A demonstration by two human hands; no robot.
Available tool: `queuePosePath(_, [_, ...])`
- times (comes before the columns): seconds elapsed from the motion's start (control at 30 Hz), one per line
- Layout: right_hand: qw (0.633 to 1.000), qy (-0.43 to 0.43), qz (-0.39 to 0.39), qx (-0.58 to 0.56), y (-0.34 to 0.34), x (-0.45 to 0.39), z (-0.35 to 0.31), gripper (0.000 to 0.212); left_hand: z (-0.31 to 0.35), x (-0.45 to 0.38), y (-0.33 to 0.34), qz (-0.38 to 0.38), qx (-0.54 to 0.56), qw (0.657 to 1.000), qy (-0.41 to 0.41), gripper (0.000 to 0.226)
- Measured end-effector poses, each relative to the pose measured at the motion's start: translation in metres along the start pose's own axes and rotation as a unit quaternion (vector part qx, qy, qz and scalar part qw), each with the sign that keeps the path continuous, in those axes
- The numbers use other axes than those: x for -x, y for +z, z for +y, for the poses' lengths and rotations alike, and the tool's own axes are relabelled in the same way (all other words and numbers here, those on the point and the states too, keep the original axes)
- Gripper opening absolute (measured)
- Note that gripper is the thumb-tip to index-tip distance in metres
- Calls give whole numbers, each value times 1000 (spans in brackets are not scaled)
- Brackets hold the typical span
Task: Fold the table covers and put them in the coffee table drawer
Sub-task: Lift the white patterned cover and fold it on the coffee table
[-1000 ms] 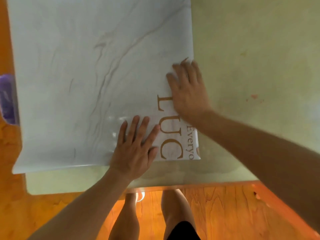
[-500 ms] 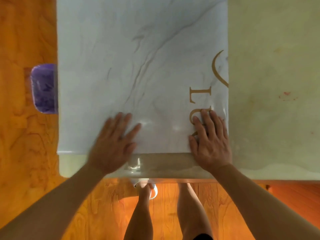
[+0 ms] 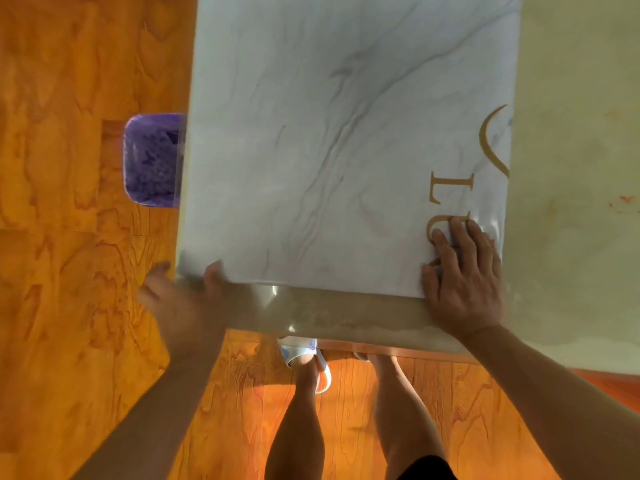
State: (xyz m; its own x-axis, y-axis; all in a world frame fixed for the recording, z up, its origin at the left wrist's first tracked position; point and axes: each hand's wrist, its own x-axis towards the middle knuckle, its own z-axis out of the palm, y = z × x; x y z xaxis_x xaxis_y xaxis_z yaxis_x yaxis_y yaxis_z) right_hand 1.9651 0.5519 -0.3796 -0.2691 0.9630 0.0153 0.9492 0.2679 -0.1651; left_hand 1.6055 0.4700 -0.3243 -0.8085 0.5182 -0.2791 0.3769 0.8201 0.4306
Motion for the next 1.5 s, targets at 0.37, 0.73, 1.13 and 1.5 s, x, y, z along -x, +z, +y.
queuePosePath(0.37, [1000, 8, -3, 4, -1, 1, -3, 54, 39, -1, 5, -26, 305, 898, -317, 15])
queuePosePath(0.73, [998, 17, -66, 6, -4, 0, -3, 60, 16, -11, -15, -68, 328, 935, -115, 39])
queuePosePath(1.13, [991, -27, -132, -22, -24, 14, -15, 71, 21, -20, -13, -38, 76, 989, -122, 32])
queuePosePath(1.5, [986, -65, -154, 16, -29, 24, -20, 73, 7, -50, -24, -149, -36, 988, 18, 31])
